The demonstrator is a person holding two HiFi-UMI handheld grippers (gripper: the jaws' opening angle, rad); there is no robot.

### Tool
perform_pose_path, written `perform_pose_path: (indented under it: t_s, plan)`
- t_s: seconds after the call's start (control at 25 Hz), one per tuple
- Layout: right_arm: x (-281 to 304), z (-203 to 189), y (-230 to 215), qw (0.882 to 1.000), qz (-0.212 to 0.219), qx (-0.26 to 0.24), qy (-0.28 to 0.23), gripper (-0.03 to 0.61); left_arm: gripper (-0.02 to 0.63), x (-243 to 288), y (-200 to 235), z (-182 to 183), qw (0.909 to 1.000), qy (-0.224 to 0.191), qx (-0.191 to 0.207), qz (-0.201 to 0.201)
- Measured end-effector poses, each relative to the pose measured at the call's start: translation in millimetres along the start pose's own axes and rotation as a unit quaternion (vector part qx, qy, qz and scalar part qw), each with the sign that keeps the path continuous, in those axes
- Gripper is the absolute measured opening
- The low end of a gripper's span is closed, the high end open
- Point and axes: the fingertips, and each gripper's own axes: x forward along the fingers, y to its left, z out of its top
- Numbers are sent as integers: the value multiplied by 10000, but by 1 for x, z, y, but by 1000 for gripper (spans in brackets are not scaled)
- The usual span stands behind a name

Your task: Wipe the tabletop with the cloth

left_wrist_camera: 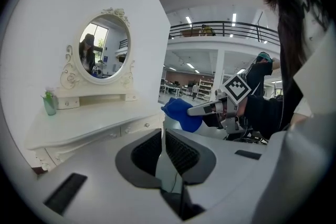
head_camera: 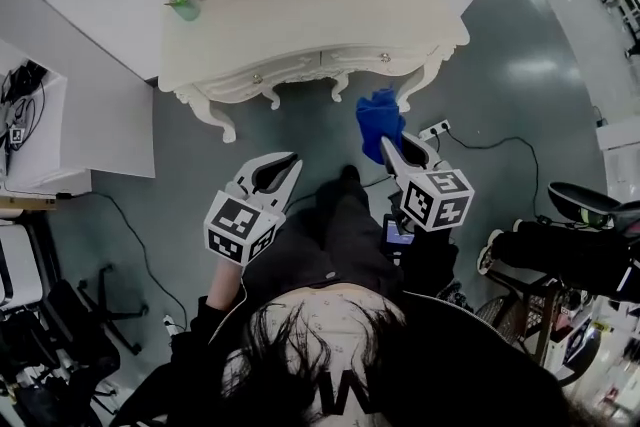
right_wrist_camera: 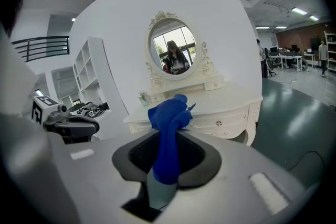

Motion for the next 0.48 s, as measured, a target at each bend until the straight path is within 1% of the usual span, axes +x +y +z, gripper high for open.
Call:
perform_pose_path:
  t_s: [0.24, 0.48]
  plan:
    - [-22, -24, 15, 10000, 0, 33, 5, 89, 3, -4, -26, -20, 9995, 86, 70, -286]
    - [-32, -37, 23, 10000, -48, 55, 20, 89, 2, -10, -36, -25, 9989, 96, 152, -427]
